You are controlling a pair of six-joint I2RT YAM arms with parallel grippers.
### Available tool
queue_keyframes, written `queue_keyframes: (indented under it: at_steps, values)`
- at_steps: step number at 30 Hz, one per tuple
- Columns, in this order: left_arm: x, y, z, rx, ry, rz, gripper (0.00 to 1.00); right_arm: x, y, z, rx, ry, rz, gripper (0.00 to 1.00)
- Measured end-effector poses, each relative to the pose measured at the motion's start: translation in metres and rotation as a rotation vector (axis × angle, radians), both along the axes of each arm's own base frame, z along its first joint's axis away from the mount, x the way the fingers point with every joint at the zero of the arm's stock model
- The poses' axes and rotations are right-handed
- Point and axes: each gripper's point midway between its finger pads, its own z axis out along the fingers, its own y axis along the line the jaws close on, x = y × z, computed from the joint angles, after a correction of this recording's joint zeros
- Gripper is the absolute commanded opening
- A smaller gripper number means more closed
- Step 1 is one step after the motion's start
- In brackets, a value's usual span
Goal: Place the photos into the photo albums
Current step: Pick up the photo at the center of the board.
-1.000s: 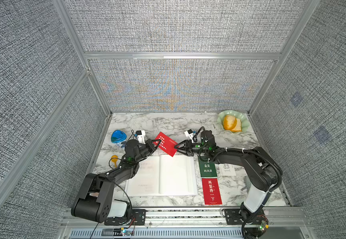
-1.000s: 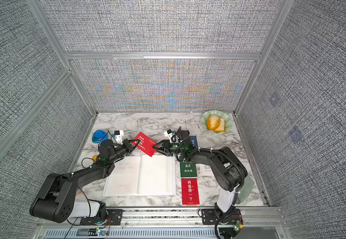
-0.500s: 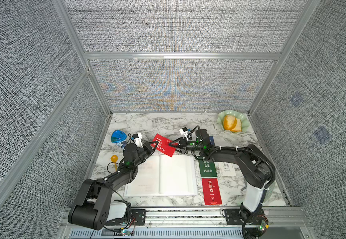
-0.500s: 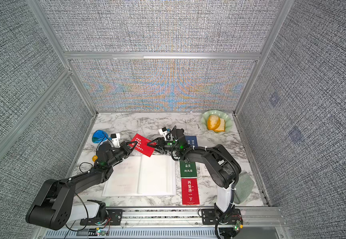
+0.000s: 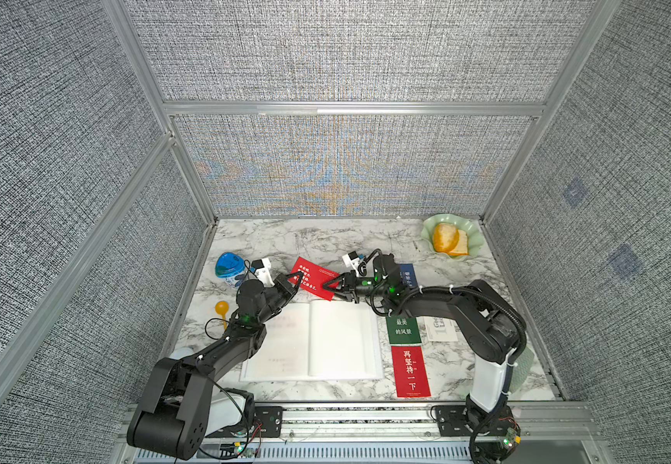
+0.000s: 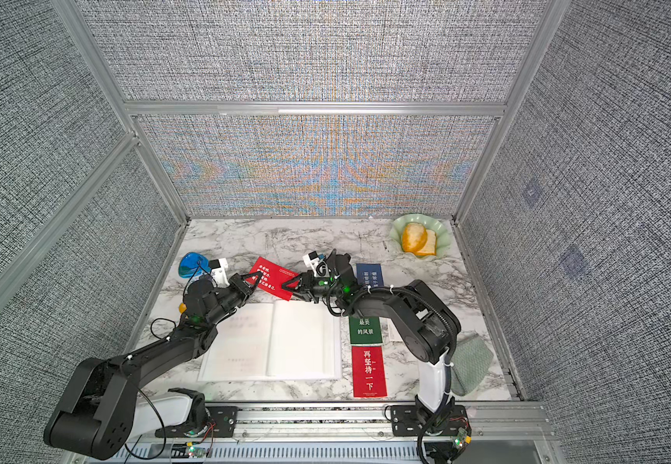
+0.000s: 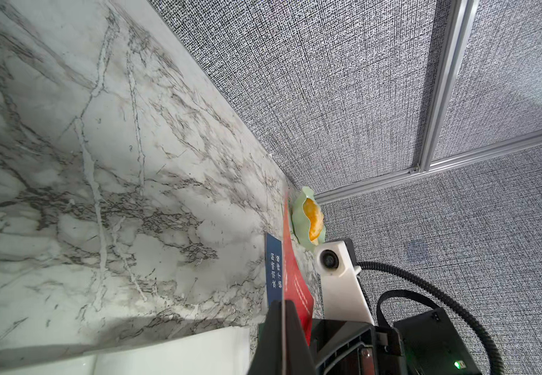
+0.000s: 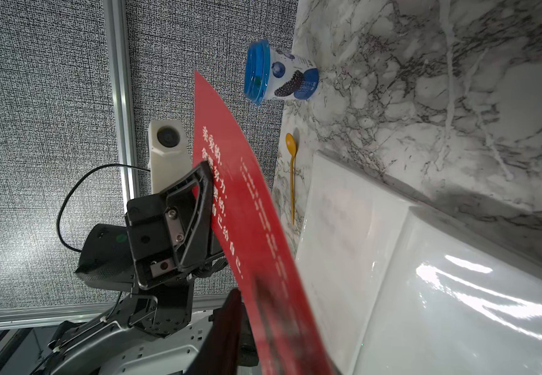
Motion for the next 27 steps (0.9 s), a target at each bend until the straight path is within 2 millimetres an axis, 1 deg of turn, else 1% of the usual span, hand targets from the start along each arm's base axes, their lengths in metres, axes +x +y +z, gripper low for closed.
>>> queue_keyframes:
  at_steps: [2,3,6,7,8,10,12,13,14,17,20,22,24,27]
  values:
    - [0.000,0.002,-0.004,0.008,0.014,0.011,0.02,0.003,0.000,0.000,-0.001,0.001,-0.014,0.04]
    - [0.000,0.002,-0.005,0.011,0.018,0.012,0.03,0.004,0.000,0.000,0.000,0.003,-0.014,0.01]
    - [0.001,0.002,-0.005,0.025,0.019,0.009,0.10,0.004,0.001,0.002,0.003,0.000,-0.016,0.00]
    - [0.001,0.002,-0.004,0.032,0.020,0.008,0.14,0.004,0.000,0.004,0.004,-0.003,-0.019,0.00]
    - [0.001,0.002,-0.004,0.038,0.021,0.006,0.20,0.006,0.000,0.005,0.003,-0.007,-0.025,0.00]
    - [0.002,0.001,-0.003,0.055,0.027,0.001,0.36,0.006,-0.002,0.008,0.002,-0.011,-0.030,0.00]
    - [0.002,0.001,-0.003,0.077,0.034,-0.004,0.49,0.009,-0.005,0.011,-0.001,-0.019,-0.038,0.00]
    - [0.002,0.001,-0.002,0.090,0.036,-0.007,0.57,0.011,-0.009,0.012,-0.003,-0.024,-0.049,0.00]
    - [0.001,0.002,-0.002,0.106,0.038,-0.009,0.62,0.013,-0.013,0.014,-0.005,-0.030,-0.060,0.00]
    - [0.000,0.006,-0.002,0.165,0.057,-0.003,0.63,0.017,-0.023,0.014,-0.028,-0.029,-0.077,0.00]
    - [-0.001,0.013,-0.003,0.239,0.076,0.014,0.60,0.020,-0.032,0.012,-0.093,-0.034,-0.081,0.00]
    - [-0.003,0.019,-0.008,0.295,0.105,0.022,0.56,0.018,-0.035,0.010,-0.154,-0.052,-0.061,0.00]
    - [-0.006,0.023,-0.015,0.343,0.145,0.025,0.49,0.016,-0.037,0.007,-0.217,-0.061,-0.037,0.00]
    - [-0.011,0.032,-0.031,0.423,0.216,0.033,0.42,0.008,-0.044,-0.007,-0.322,-0.048,0.002,0.00]
